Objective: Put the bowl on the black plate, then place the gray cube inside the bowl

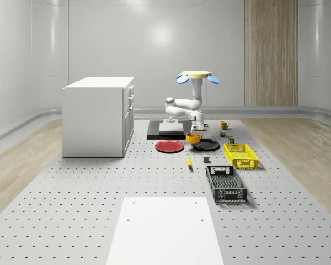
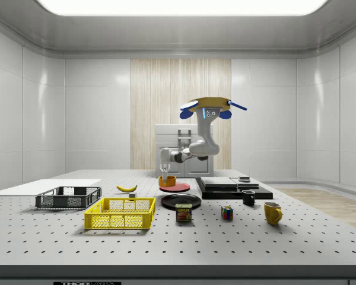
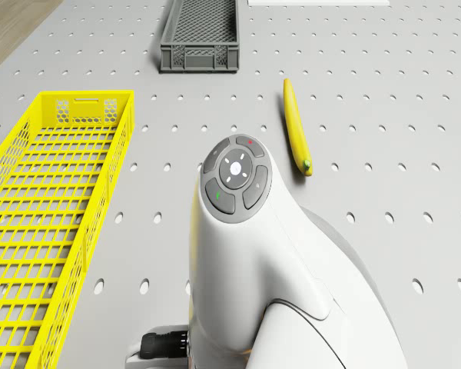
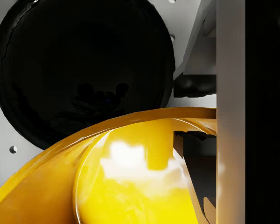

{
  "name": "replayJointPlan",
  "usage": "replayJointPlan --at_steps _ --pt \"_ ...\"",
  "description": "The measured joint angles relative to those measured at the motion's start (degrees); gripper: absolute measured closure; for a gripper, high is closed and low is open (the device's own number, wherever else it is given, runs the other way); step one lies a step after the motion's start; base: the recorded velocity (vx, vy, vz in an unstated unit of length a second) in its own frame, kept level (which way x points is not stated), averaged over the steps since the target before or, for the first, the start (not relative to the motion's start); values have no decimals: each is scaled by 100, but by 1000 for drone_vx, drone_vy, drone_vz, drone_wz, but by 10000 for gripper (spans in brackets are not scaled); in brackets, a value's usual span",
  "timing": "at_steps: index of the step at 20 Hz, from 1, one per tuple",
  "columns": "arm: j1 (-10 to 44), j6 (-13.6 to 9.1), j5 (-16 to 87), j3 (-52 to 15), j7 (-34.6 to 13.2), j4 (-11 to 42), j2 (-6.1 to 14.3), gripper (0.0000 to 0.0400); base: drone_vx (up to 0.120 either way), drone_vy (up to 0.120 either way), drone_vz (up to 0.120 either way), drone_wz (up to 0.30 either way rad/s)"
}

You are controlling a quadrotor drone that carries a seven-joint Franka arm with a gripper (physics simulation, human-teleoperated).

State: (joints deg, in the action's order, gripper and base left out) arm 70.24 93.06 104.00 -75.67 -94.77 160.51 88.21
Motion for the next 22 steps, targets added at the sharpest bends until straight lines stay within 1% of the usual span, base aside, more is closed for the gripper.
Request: replayJointPlan --at_steps 8,10,15,16,18,21,22 --pt "3 9 -4 -1 -2 0 10 296 -120 120 0 0" --pt "3 11 -5 -1 -2 -1 12 296 0 120 0 0" --pt "5 16 -7 -2 -3 -1 17 296 0 120 -120 0" --pt "5 17 -8 -2 -3 -1 19 296 0 120 -80 0" --pt "5 19 -8 -2 -3 -1 20 296 0 120 0 0" --pt "6 22 -10 -2 -4 -1 23 296 -107 120 0 0" --pt "7 23 -10 -2 -5 -1 24 296 -120 0 0 0"
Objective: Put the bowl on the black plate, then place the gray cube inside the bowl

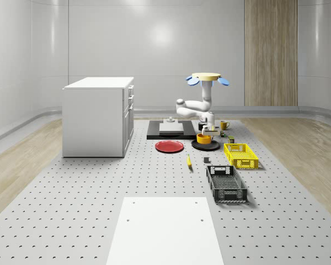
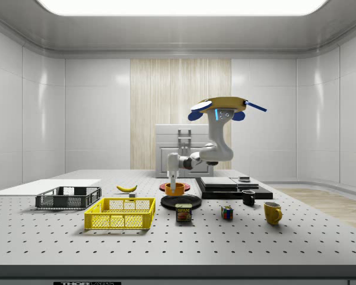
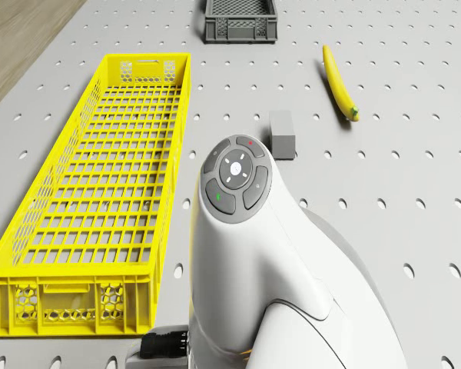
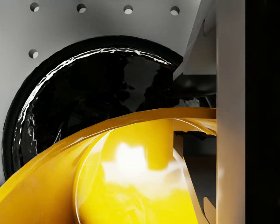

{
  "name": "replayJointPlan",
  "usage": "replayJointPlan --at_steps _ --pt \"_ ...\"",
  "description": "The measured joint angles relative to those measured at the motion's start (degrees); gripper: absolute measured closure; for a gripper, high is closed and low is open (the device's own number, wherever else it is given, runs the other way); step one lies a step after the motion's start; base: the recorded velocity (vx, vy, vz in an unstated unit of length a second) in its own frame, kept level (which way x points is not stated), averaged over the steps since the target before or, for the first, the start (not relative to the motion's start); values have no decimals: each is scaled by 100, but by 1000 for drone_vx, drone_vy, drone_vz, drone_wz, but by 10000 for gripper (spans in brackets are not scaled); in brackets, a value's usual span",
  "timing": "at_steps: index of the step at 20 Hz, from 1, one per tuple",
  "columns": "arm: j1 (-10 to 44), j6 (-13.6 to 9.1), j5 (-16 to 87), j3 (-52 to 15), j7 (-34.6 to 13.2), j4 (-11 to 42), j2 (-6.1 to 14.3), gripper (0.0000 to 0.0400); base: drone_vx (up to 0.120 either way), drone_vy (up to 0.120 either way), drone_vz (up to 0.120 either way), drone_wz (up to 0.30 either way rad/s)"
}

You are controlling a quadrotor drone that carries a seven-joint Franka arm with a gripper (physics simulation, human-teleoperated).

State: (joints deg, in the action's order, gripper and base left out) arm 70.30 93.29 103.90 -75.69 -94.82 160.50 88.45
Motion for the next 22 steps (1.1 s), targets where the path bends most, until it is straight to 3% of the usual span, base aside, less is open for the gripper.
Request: replayJointPlan --at_steps 7,10,13,22 --pt "2 6 -3 -1 -1 0 6 296 -23 91 -46 0" --pt "2 8 -4 -1 -1 -1 9 296 0 0 -40 0" --pt "3 10 -4 -1 -1 -1 11 296 0 -107 0 0" --pt "-64 107 241 264 87 37 33 297 0 0 0 0"
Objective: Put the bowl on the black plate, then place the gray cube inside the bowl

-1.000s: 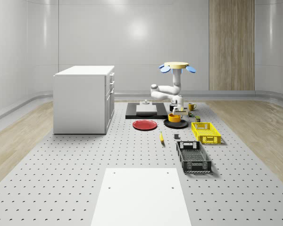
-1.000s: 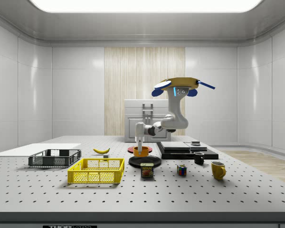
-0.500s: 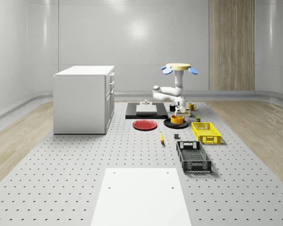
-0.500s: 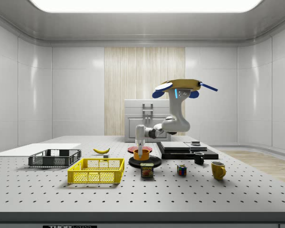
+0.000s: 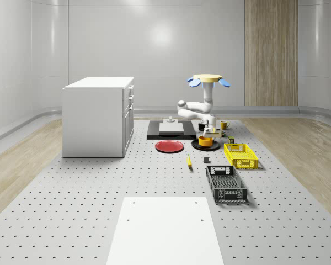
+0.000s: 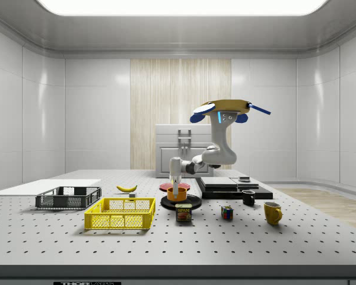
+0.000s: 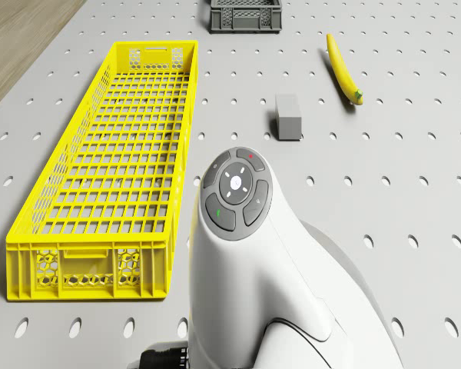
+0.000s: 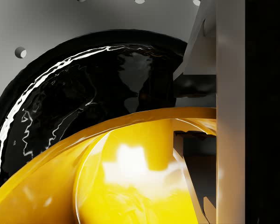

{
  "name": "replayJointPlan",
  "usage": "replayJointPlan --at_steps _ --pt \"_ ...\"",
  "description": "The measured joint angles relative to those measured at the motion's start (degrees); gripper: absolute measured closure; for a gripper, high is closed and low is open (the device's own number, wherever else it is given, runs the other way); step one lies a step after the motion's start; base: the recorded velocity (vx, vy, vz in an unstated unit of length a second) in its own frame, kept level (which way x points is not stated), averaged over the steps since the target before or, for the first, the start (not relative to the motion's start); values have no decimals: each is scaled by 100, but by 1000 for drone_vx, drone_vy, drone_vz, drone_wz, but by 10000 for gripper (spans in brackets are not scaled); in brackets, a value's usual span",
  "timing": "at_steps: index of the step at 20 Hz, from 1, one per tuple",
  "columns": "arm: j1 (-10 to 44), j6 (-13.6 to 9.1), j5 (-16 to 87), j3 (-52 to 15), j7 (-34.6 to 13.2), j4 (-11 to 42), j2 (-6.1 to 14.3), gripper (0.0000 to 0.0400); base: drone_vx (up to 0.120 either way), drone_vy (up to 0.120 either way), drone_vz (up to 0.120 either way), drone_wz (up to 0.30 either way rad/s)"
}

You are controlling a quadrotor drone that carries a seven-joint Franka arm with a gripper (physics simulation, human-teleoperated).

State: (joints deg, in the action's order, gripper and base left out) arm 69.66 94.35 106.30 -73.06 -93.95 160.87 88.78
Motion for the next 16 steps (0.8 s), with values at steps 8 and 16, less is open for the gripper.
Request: replayJointPlan --at_steps 8,16 --pt "-307 4 374 365 164 233 -35 290 0 0 0 0" --pt "-280 -85 414 378 -218 315 -95 65 0 0 15 0"
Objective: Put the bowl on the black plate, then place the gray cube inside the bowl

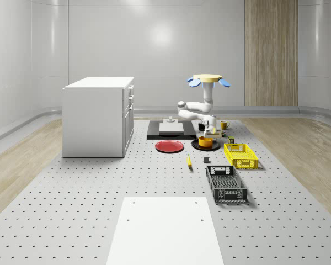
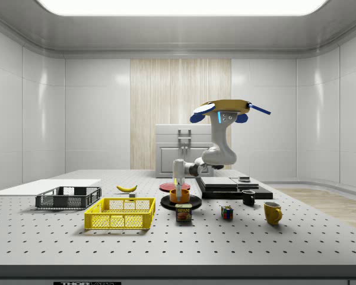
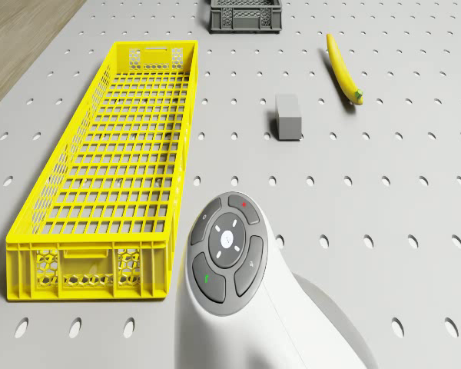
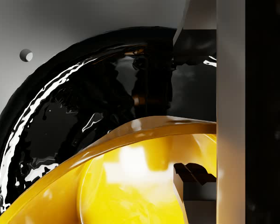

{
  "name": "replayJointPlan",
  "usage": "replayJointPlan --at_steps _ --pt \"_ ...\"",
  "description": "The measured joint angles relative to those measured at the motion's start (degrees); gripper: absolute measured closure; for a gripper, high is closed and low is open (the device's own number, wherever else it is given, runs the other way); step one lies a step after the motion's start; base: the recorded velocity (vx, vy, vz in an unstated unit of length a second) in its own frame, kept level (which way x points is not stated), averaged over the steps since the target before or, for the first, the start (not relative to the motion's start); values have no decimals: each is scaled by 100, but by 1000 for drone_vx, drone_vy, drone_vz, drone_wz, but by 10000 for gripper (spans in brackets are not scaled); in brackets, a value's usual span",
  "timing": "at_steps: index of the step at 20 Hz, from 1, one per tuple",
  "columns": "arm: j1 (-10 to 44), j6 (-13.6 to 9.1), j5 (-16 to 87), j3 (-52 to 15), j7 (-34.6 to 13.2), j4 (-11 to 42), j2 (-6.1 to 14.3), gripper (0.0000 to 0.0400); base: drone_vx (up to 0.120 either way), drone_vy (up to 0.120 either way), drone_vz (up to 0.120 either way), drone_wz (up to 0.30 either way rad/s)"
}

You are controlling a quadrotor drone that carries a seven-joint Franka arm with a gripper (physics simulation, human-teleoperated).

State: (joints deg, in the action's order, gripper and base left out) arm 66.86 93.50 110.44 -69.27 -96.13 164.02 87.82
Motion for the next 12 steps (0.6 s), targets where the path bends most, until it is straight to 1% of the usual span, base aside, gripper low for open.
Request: replayJointPlan --at_steps 1,2,6,7,12 --pt "-3 -12 -14 -17 -17 9 -5 51 0 0 120 0" --pt "-6 -23 -26 -30 -31 16 -10 40 120 -40 120 0" --pt "-13 -52 -51 -61 -66 33 -25 15 120 -120 120 0" --pt "-14 -57 -54 -66 -71 36 -28 11 120 -120 40 0" --pt "-19 -74 -61 -76 -85 43 -41 3 120 -120 0 0"
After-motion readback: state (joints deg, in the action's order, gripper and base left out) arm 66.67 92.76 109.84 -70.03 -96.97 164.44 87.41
